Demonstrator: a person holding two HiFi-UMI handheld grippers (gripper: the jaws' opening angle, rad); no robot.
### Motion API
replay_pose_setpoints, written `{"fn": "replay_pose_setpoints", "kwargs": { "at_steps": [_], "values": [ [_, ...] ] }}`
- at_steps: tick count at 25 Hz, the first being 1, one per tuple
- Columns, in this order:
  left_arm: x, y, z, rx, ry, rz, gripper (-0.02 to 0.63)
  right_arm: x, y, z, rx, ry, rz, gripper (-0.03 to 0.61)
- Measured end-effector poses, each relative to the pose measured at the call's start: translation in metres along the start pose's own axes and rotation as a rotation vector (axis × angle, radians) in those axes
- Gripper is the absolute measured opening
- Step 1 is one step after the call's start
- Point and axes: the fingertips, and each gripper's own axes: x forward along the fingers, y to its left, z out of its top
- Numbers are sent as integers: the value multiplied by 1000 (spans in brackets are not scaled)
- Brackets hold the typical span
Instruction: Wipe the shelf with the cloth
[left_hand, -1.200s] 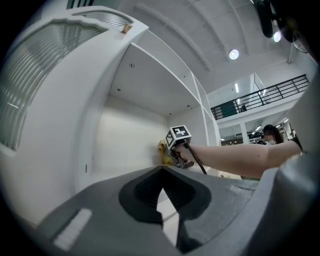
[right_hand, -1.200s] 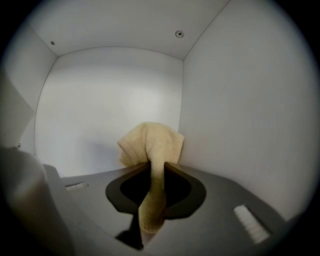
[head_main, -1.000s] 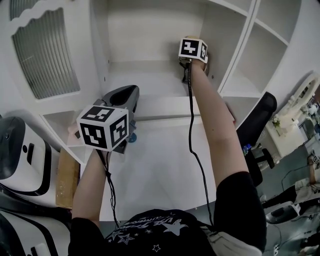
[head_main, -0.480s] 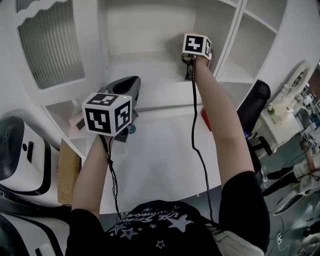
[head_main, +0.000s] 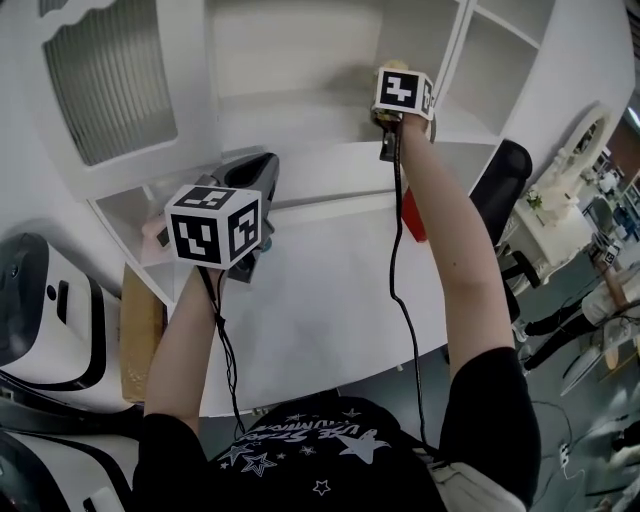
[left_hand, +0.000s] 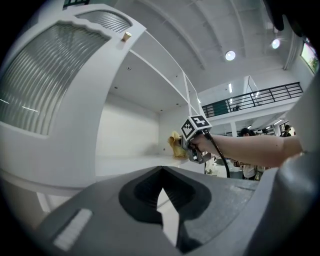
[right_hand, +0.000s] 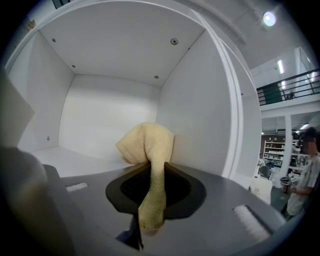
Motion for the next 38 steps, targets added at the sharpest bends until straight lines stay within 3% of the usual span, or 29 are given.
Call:
{"fn": "replay_pose_setpoints", "kwargs": {
  "at_steps": [12,16,23,30,38],
  "values": [
    [-24,-24,-12,-11,5,-63,2,-55,-28,-17,18,-63,-45,80],
    [-29,-30,-17,-22,4,-47,2,-67,-35,-31,56,-32,-29,81],
    [-24,-43,-25,-18,15,41,2,-80,-42,-30,87,-96,117,81],
    [-20,-72,-36,-17,23,145,2,-89,-48,-41,54,-170,264,81],
    [-40,-128,-71,-22,7,294,2,-121,-50,-66,5,-276,514,80]
  ]
}}
